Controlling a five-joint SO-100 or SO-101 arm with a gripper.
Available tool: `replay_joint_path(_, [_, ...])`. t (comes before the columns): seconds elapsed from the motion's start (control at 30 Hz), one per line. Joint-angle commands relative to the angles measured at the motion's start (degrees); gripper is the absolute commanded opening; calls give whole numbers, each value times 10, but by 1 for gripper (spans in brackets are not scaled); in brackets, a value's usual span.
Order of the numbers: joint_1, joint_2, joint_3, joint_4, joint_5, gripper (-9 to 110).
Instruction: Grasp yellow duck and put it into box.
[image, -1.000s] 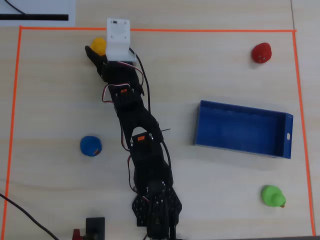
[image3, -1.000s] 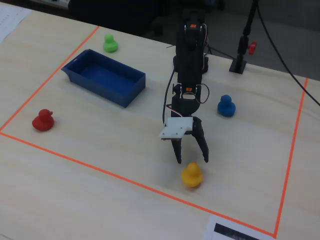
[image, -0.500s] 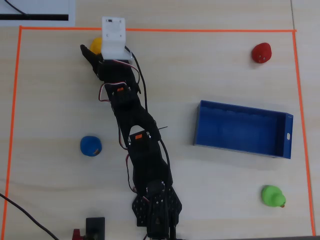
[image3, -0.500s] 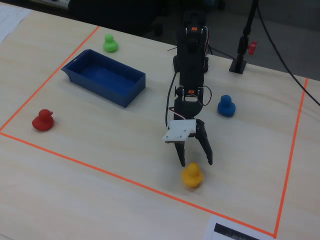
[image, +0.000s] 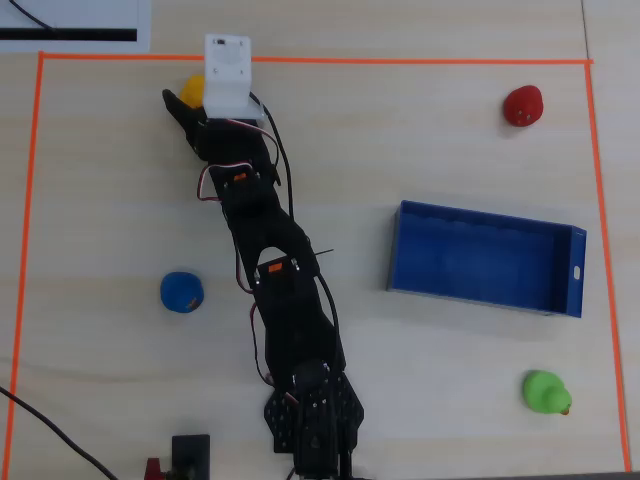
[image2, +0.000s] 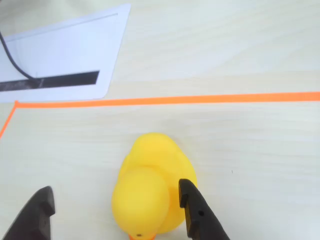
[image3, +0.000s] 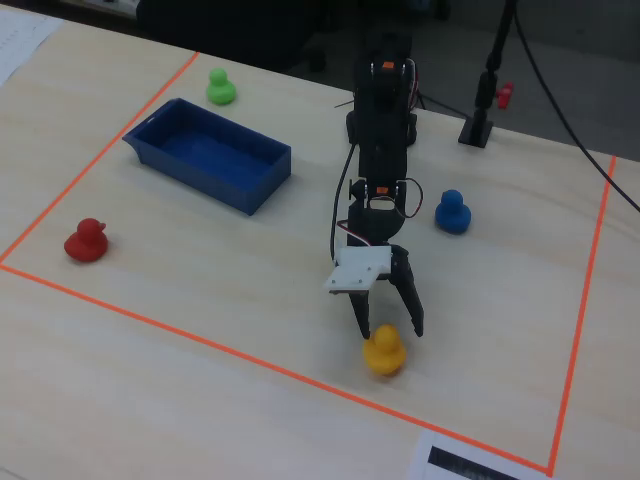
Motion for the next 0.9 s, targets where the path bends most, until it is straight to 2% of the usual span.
replay_joint_path(0.0, [-10,0,-12,-22,2,31])
replay_joint_path(0.4, [-14,-25,-24,-25,5,29])
replay_joint_path(0.53, [-14,-33,-30,-18,2,19])
replay_joint_path(0.67, [-14,-40,-40,-18,5,0])
replay_joint_path(0.87, [-2,-2,-12,-17,11,0])
